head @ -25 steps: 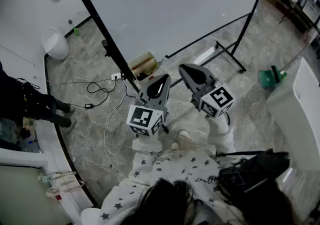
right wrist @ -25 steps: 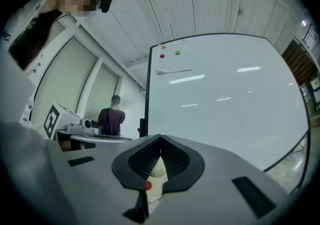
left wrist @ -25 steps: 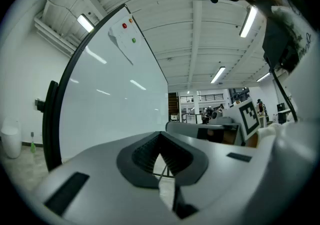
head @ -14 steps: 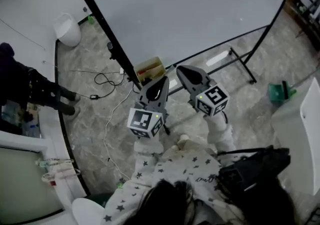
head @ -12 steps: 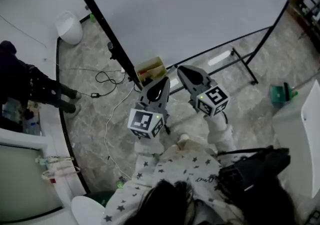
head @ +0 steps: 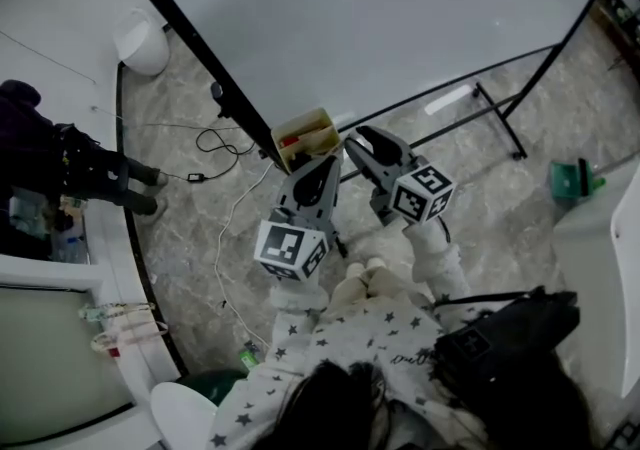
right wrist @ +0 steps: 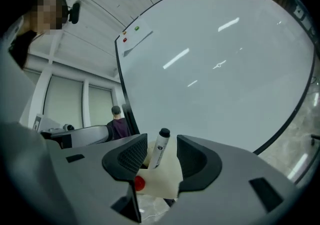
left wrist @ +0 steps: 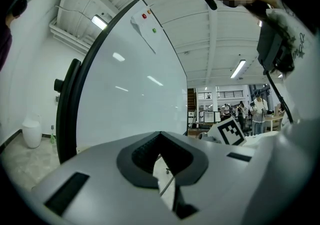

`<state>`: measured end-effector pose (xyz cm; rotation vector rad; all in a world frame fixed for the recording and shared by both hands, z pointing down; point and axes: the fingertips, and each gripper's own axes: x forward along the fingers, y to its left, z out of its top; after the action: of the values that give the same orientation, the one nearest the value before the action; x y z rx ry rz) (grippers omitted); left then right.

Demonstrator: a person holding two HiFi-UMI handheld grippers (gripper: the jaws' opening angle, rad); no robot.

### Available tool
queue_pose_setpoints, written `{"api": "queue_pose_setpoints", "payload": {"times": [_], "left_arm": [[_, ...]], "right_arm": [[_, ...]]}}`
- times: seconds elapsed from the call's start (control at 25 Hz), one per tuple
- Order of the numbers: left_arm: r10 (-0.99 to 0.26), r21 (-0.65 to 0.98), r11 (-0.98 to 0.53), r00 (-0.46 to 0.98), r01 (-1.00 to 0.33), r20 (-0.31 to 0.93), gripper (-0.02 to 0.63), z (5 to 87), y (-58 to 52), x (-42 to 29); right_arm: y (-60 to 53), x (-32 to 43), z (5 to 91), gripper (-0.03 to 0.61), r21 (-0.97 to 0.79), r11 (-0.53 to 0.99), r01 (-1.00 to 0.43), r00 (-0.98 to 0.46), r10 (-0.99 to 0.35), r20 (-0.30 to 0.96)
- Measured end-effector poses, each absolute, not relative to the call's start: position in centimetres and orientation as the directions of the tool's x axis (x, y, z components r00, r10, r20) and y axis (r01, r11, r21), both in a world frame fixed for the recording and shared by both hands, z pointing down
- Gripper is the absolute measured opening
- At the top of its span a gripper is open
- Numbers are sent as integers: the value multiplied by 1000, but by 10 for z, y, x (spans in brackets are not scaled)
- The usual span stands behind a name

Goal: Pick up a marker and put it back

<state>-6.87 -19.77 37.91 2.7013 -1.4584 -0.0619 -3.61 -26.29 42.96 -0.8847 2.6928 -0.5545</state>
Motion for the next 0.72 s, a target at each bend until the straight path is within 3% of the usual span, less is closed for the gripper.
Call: {"api": "queue_pose_setpoints", "payload": {"times": [0.24, 0.4, 0.44, 0.72], "left_arm": [[-842, 78, -538, 539, -840, 2, 0, 379, -193, -79], [-847, 74, -530, 532, -845, 9, 0, 378, -196, -84], [-847, 72, -530, 532, -845, 9, 0, 379, -197, -85], [-846, 75, -531, 533, -844, 16, 0, 377, -196, -87]], "right_arm": [[-265, -55, 431, 170, -491, 729, -477, -782, -607, -141], [-269, -63, 432, 168, -444, 749, -493, -795, -595, -121], [-269, -64, 432, 100, -426, 751, -504, -793, -598, -115], [-263, -67, 413, 75, -326, 772, -545, -790, -604, -109]]}}
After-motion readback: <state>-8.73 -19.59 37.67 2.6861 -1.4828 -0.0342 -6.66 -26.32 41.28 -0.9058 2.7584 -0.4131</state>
